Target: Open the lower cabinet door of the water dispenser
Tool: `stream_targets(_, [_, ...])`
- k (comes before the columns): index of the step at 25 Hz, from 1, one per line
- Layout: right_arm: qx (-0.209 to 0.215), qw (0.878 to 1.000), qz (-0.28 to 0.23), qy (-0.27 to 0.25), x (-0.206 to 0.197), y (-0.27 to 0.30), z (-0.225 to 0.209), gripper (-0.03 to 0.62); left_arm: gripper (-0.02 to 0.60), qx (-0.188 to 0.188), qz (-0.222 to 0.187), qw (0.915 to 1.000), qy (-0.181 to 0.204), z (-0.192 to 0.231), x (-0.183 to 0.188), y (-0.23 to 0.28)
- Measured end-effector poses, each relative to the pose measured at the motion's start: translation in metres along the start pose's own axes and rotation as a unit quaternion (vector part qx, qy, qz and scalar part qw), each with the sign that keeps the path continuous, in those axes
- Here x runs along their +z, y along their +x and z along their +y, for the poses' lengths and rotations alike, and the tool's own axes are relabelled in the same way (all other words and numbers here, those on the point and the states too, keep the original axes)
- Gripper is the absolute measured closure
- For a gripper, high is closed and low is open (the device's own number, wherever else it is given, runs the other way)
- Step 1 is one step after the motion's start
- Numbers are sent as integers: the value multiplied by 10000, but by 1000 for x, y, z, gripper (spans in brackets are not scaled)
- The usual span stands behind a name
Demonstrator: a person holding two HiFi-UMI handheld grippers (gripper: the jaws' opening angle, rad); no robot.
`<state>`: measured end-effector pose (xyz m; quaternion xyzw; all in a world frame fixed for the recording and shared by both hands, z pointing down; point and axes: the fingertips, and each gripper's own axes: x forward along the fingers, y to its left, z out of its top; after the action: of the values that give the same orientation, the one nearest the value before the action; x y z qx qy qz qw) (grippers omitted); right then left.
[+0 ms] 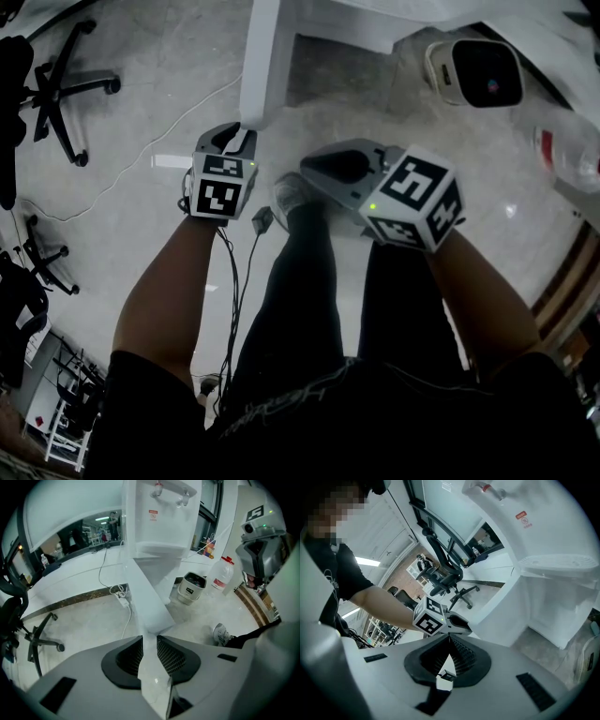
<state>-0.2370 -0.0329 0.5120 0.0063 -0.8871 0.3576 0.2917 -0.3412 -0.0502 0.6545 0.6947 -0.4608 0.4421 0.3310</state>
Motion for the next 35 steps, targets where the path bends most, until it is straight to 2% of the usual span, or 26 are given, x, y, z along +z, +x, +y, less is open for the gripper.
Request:
stream_targets(3, [4,10000,10,-28,7,7,3,582,491,16,13,10000,5,11,-3,-2])
stream_targets(19, [-212,9995,-145,190,34,40,-2,582,491,-186,119,9971,731,47,-9,-5])
stream_targets(24, [-251,9992,-234,227,42,47,6,582,491,-177,114,9994,279,51,-6,-12])
stream_targets(29, [-453,9985,-209,240,43,39,10,582,491,-323,47,9979,-564,52,-26,-29])
stream_targets(32, [-653,9975,-144,217,45,21,16,582,495,-585,-251,9931,-985,47,-26,-55])
stream_targets(35, [-865,9961,-122,128,53,-1,28,582,505,-870,-732,9850,-1301,41,-11,-96])
